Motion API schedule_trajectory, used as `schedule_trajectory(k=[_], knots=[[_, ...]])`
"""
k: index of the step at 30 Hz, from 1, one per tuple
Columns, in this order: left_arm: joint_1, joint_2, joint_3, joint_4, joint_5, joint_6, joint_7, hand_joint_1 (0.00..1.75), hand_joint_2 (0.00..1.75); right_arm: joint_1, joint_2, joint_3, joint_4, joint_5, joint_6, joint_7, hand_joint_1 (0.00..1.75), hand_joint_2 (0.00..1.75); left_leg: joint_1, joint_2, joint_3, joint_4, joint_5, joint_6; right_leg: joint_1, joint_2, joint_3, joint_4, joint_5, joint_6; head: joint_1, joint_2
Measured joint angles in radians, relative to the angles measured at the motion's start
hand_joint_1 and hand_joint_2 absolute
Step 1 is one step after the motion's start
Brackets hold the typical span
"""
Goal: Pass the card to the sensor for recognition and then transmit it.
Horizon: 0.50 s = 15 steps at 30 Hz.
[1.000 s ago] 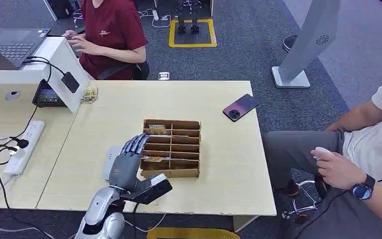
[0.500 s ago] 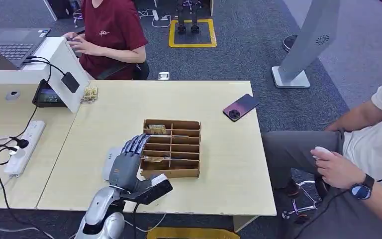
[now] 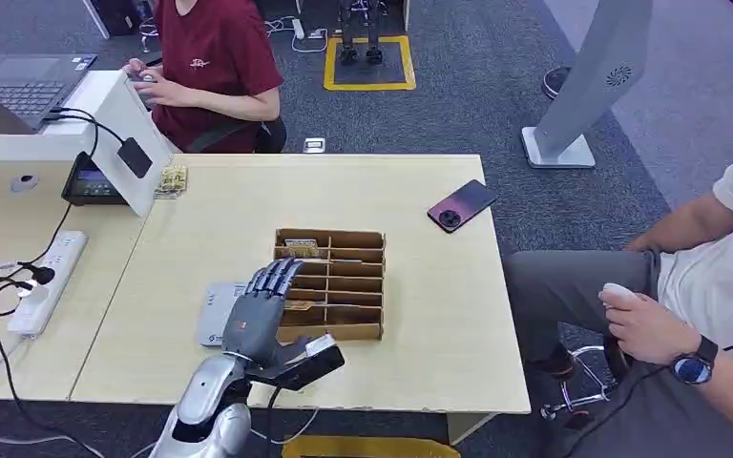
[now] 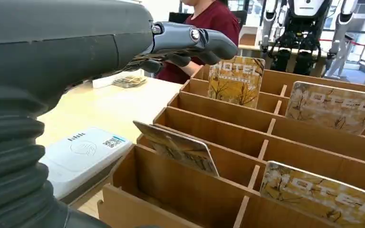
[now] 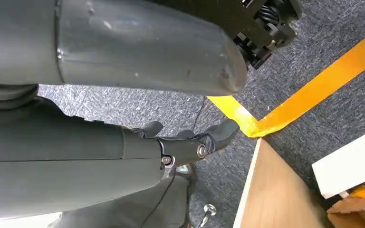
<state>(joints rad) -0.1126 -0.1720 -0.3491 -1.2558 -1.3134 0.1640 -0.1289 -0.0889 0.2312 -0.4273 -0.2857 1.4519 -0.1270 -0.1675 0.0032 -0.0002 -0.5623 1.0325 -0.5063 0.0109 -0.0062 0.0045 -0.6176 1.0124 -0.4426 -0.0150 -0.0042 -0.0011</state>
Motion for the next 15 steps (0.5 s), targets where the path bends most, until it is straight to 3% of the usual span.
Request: schedule_trajectory(k=[15], knots=[[-0.002,0.000,0.000,0.012,0.000,0.000,0.000,0.02,1.75,0.000,0.000,0.000,0.000,0.000,0.000,0.000,0.00,0.00,0.000,0.000,0.000,0.000,0.000,0.000,0.000,0.000,0.000,0.000,0.000,0.000,0.000,0.000]])
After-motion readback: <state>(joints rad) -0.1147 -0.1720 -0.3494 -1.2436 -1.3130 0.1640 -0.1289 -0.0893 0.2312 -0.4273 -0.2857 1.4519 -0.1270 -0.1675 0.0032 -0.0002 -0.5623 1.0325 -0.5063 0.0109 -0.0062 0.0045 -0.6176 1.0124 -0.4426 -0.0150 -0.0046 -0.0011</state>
